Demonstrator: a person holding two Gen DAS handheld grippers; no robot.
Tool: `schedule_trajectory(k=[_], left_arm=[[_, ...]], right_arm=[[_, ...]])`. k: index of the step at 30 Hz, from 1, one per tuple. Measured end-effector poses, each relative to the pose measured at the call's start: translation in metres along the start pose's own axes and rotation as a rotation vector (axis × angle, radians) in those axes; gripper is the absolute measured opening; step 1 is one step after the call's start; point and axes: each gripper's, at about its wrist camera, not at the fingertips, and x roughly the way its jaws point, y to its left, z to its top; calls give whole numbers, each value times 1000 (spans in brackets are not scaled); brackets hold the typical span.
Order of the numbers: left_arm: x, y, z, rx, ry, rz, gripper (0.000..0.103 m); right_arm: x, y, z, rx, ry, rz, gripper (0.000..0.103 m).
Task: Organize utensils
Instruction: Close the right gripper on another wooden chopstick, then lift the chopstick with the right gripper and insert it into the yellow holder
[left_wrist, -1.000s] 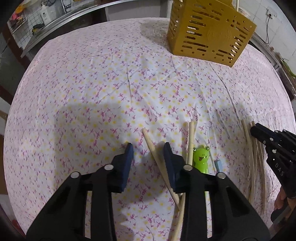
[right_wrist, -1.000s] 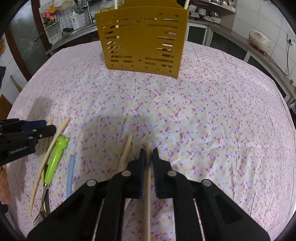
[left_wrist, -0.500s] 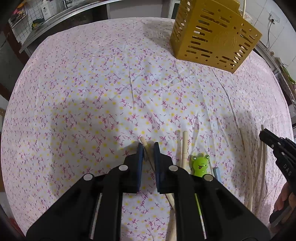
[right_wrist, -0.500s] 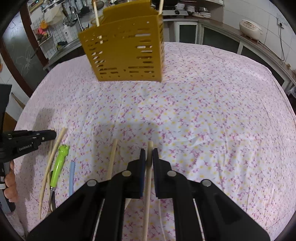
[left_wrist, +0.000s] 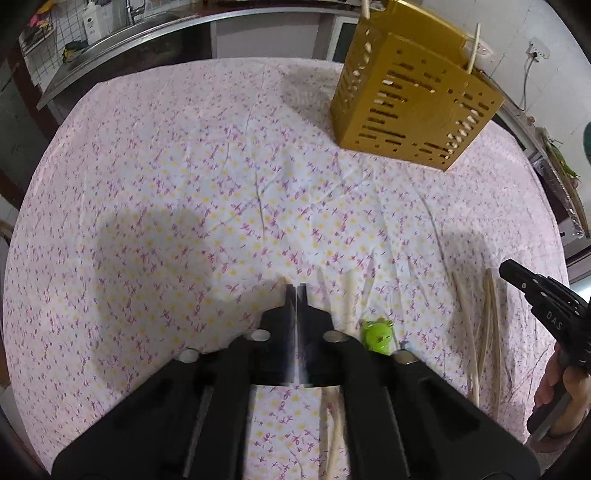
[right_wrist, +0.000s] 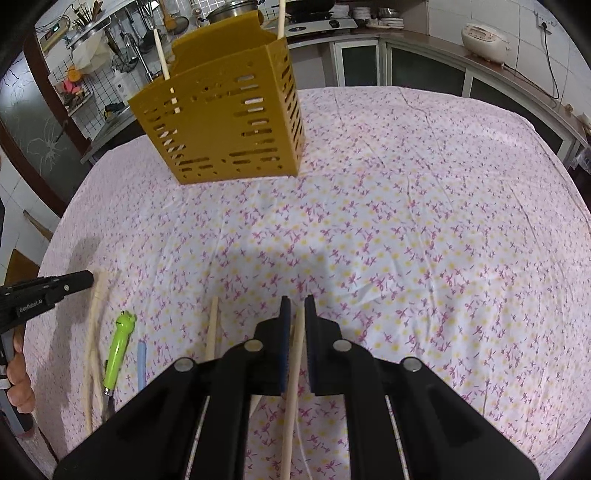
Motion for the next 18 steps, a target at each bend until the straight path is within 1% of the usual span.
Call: schedule_trajectory(k=[5, 9, 11, 14, 18], left_arm=[[-4, -2, 2, 11, -9, -4, 0], [4, -6, -4, 14, 23, -7, 0], [13, -3, -7, -5, 55, -25, 0], [25, 3, -11, -34, 88, -27, 0], [25, 2, -15, -34, 87, -36, 5]], right_arm=[[0, 2, 1, -20, 5, -11, 8], [8, 3, -2, -29, 48, -10, 8], [11, 4, -3, -30, 56, -10, 11], [15, 8, -6, -32, 72, -6, 11], [17, 8, -9, -48, 89, -27, 12]])
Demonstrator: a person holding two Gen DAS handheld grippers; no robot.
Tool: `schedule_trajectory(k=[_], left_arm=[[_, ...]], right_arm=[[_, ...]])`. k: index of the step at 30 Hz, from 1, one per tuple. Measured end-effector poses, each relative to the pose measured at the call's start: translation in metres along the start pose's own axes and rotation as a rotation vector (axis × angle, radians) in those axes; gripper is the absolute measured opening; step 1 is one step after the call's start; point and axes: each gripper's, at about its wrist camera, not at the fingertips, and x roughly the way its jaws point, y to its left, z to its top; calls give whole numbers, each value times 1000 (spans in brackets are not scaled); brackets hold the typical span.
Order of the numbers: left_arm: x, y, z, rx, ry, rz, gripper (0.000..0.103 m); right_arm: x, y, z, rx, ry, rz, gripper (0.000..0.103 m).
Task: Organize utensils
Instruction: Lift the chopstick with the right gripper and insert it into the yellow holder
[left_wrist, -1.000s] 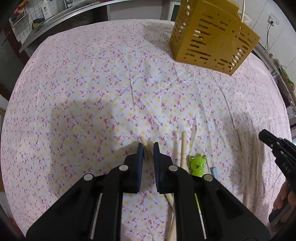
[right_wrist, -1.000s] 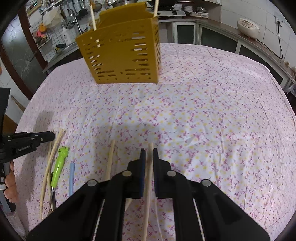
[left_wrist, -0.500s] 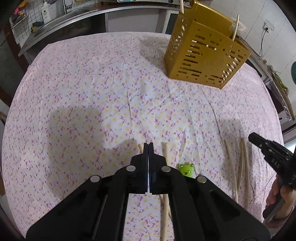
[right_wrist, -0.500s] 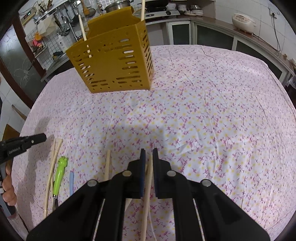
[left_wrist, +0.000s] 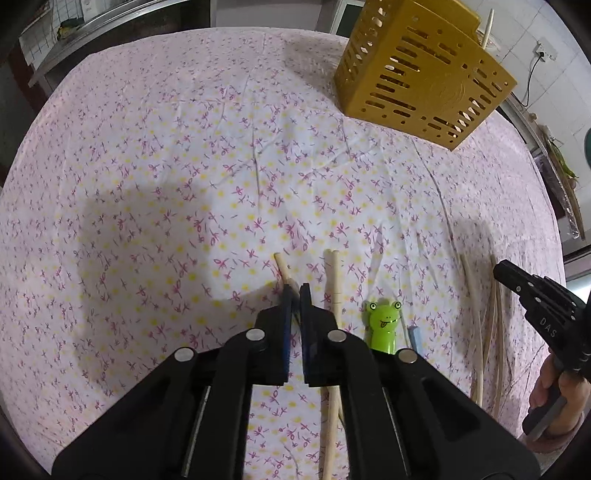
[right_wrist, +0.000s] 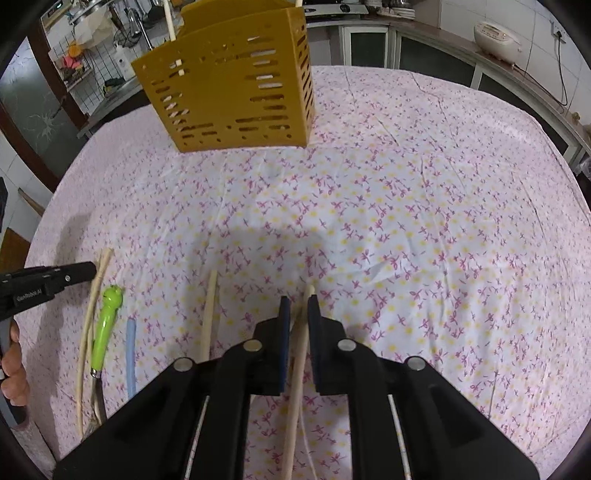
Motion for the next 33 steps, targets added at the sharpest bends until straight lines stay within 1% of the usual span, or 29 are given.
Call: schedule_trajectory(k=[2, 5, 7, 10, 14, 16, 19, 21, 23, 27, 28, 32, 33], left_arm=[[1, -1, 1, -8, 8, -7, 11], [3, -5, 2, 4, 18, 18, 14], [5, -4, 1, -3, 28, 25, 14], [6, -4, -1, 5, 25, 22, 14], [4, 3, -5, -8, 28, 13, 14], [7, 0, -1, -3, 31, 25, 14], [11, -7, 4, 9, 39, 56, 14], [13, -10, 7, 21, 46, 69, 13], [14, -10, 9, 21, 52, 72, 9], [13, -5, 7, 10, 44, 52, 9], [11, -3, 6, 8, 39, 51, 9], [-8, 2, 7, 3, -13, -1, 8], [-13, 2, 9, 10, -26, -3, 8]], right_arm=[[1, -2, -1, 4, 13, -2, 12], [0, -3, -4, 4, 22, 0, 12], [-1, -4, -6, 5, 23, 3, 12], [-3, -5, -11, -6, 28, -5, 12], [-3, -6, -16, -13, 42, -8, 12], [-1, -5, -15, -12, 48, -11, 12], [3, -1, -10, -25, 55, -38, 12], [6, 1, -5, -25, 60, -47, 9], [7, 0, -3, -21, 59, -38, 9], [3, -8, -4, 20, 46, -1, 7], [-1, -9, -5, 27, 31, 5, 6], [-21, -11, -4, 34, -32, 1, 6], [-27, -11, -3, 35, -52, -3, 6]])
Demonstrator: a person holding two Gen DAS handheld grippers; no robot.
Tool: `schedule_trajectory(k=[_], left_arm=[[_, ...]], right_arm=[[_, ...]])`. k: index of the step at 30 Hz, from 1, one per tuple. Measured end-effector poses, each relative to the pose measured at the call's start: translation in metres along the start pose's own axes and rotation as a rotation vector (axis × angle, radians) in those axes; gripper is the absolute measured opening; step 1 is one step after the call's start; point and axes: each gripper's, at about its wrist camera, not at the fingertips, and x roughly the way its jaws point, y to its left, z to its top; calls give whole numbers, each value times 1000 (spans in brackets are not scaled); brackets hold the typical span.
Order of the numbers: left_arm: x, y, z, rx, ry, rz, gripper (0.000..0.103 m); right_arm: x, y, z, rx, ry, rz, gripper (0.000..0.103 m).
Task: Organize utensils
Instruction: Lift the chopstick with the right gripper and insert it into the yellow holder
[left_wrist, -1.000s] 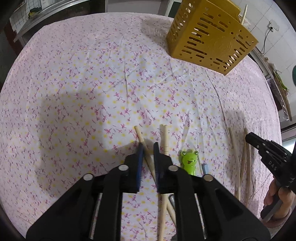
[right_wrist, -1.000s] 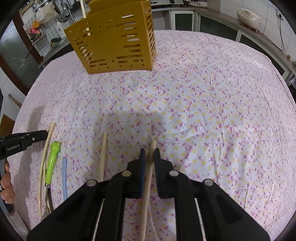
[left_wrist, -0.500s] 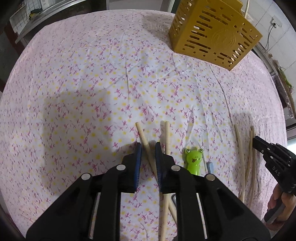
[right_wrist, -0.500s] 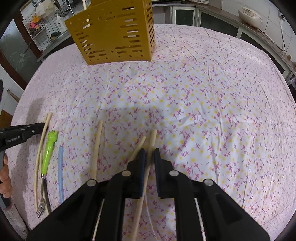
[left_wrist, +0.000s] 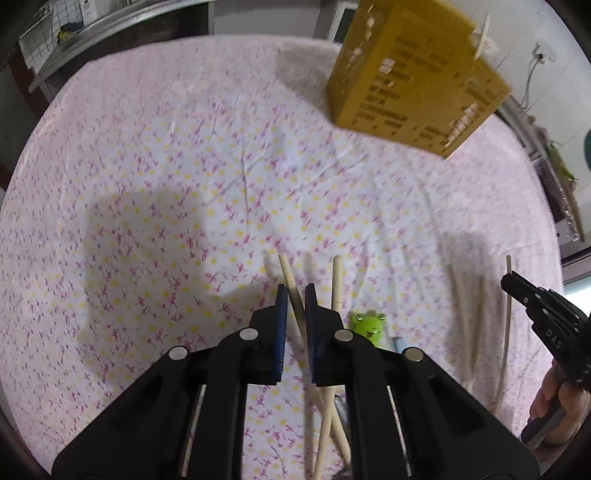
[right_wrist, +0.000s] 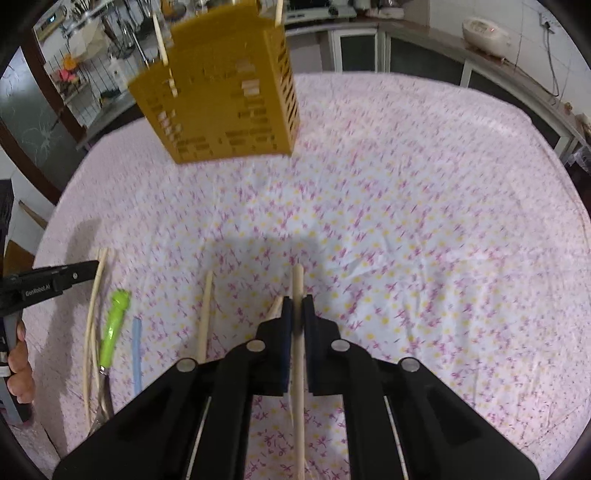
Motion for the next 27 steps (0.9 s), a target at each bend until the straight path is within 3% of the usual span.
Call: schedule_trajectory(k=[8, 19, 27], left_arm=[[-57, -18, 7, 71, -193, 10, 6], [-132, -36, 25, 114, -443, -2, 4], [-157, -54, 50, 131, -542, -59, 4]], right_arm=[[-44, -2, 19, 10, -179, 15, 6], [-78, -2, 47, 48, -348, 49, 6], [-120, 8, 81, 32, -553, 58, 6]])
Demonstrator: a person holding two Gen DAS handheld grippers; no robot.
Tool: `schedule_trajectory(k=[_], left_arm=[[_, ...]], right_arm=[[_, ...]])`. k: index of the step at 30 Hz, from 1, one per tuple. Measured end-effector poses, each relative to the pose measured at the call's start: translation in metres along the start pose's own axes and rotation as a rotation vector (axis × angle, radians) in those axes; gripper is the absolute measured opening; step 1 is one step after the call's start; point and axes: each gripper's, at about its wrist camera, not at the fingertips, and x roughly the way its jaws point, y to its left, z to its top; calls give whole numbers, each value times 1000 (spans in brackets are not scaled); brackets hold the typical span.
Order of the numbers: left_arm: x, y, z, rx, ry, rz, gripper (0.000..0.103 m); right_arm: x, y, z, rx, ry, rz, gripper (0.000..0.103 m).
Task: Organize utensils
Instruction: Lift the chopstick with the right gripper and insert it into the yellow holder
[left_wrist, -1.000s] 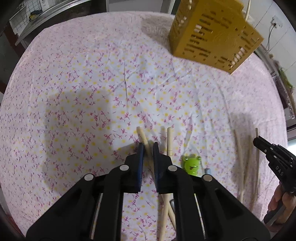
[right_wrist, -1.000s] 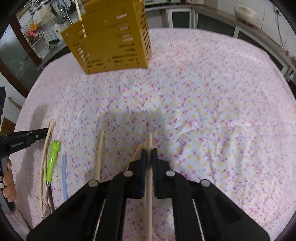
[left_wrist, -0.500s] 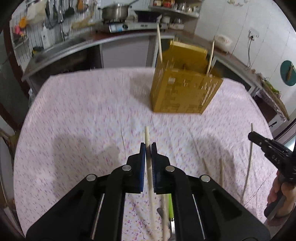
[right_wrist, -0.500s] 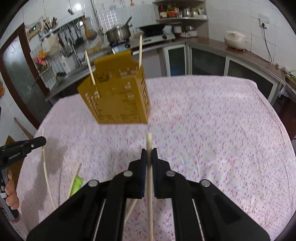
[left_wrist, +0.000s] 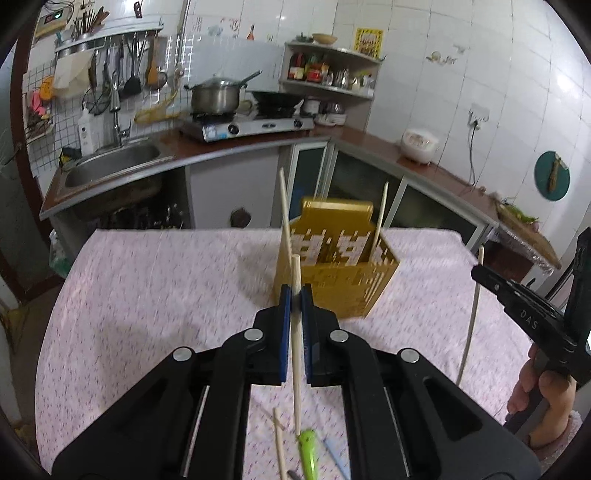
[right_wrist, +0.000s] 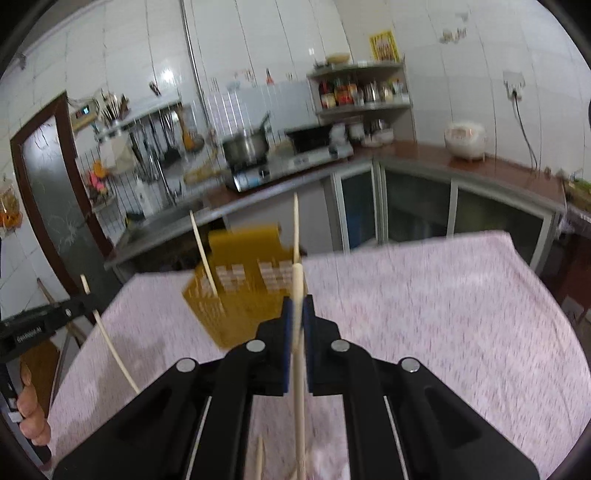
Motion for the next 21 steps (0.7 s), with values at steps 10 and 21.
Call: schedule_trajectory(k=[10, 21], left_arm=[[-15, -20, 72, 19, -161, -27, 4], [15, -26, 132, 38, -277, -12, 4]], right_arm=[[14, 17, 68, -12, -174, 4, 6], [48, 26, 129, -2, -356, -12, 6]])
